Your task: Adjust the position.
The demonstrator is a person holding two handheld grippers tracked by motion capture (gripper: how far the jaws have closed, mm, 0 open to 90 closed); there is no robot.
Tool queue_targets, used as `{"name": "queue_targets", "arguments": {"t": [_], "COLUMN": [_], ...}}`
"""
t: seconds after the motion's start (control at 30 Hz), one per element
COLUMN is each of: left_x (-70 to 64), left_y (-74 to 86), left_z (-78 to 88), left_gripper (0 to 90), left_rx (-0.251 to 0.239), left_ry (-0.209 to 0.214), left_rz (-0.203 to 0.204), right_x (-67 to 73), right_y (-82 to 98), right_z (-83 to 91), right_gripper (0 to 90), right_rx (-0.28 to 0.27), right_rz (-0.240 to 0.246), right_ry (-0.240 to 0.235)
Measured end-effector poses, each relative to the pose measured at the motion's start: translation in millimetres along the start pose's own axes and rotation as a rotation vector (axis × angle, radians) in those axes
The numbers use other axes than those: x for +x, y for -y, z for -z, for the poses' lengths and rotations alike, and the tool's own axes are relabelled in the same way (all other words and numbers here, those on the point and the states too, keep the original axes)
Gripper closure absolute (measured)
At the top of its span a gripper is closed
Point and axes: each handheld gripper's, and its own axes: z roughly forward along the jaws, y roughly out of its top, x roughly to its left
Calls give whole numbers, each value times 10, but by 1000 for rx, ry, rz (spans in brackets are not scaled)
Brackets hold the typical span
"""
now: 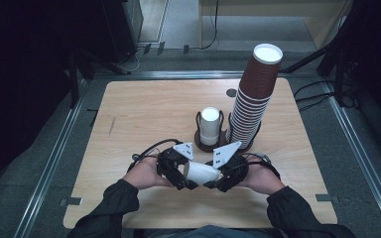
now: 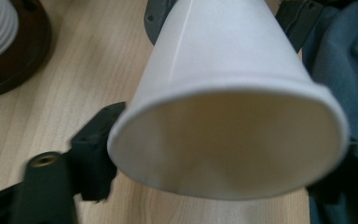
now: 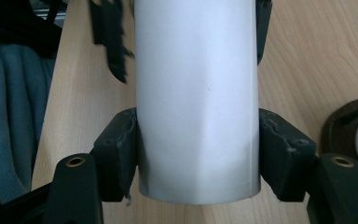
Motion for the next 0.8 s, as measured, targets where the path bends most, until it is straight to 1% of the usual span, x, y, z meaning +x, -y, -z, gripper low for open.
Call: {"name": "queue_targets", "arguments": {"t": [0.03,0.07,0.1,0.13,0.17,0.2,0.23,0.27,0.3,0.33,0.37,0.4,0.43,0.47,0.5,0.53,0.57,0.6,0.63,0.67,0.7,0.8], "left_x": [3,7,23,29,32,32,37,44,49,52,52,55,55,55,52,48,44,43,43,41,32,19], "left_y": [9,13,28,34,41,41,46,58,64,71,71,83,83,84,83,80,73,71,68,61,45,34], "left_z": [23,34,80,103,128,128,148,187,206,221,221,245,245,252,259,270,283,293,300,308,315,331], "left_gripper": [152,128,125,124,125,125,125,126,126,126,126,125,126,126,126,126,126,128,128,130,131,145], "left_rx": [-10,-22,-59,-78,-96,-96,-115,-155,-173,-191,-191,-229,-229,-246,-257,-267,-293,-305,-320,-334,-358,-385], "left_ry": [-16,-20,-26,-27,-33,-33,-39,-39,-37,-37,-37,-32,-32,-29,-33,-32,-25,-20,-12,-8,-3,5], "left_rz": [5,13,30,38,40,40,43,57,60,65,65,78,78,82,80,79,86,88,91,94,97,92], "right_x": [-12,-22,-43,-55,-66,-66,-84,-93,-96,-105,-113,-117,-122,-122,-128,-128,-134,-138,-138,-145,-152,-151], "right_y": [7,17,31,39,48,48,64,73,82,90,96,100,104,104,118,118,124,133,133,138,145,144], "right_z": [12,38,80,106,134,134,182,201,220,236,252,265,276,276,289,289,290,284,284,277,259,227], "right_gripper": [362,362,361,361,361,361,360,360,360,360,360,359,359,359,359,359,359,358,358,358,357,357], "right_rx": [-5,-14,-36,-54,-71,-71,-94,-107,-118,-129,-140,-154,-171,-171,-210,-210,-224,-234,-234,-245,-266,-290], "right_rz": [-3,-14,-26,-33,-41,-41,-56,-59,-73,-76,-81,-90,-97,-97,-110,-110,-118,-134,-134,-130,-140,-158], "right_ry": [-1,2,7,8,12,12,17,20,18,17,22,17,16,16,4,4,-2,-9,-9,-10,-26,-55]}}
